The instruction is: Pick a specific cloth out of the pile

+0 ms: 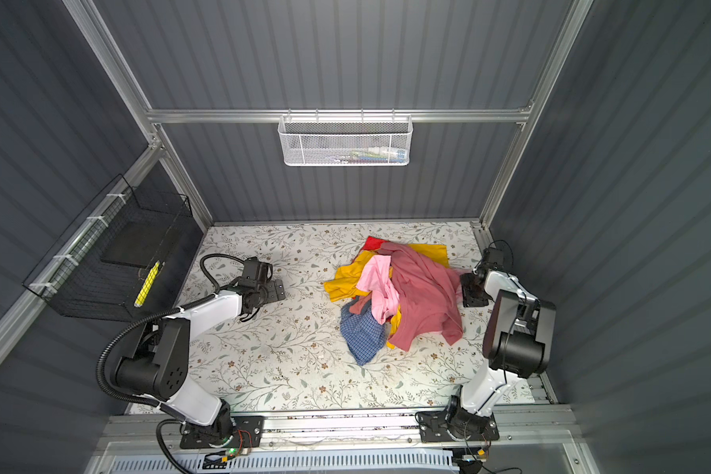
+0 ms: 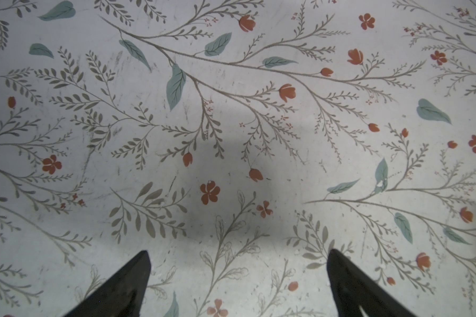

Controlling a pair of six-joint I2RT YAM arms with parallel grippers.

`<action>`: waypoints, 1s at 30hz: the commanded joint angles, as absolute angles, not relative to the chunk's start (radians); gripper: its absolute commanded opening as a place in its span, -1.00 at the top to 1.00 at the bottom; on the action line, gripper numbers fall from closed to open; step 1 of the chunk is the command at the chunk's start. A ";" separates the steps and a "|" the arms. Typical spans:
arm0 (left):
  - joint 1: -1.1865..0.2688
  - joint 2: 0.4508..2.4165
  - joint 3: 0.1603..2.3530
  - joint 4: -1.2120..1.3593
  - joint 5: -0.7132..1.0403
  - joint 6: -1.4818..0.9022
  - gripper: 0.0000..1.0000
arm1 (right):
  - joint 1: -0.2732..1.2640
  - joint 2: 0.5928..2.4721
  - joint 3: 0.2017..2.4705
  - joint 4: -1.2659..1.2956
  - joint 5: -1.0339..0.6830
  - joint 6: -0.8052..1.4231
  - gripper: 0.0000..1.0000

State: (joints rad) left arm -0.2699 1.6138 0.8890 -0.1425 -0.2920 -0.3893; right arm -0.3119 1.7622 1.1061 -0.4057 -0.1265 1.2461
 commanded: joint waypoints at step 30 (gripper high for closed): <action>-0.277 1.545 0.908 -0.189 -0.312 -0.376 -1.00 | -0.088 1.313 1.442 -0.456 0.001 0.922 1.00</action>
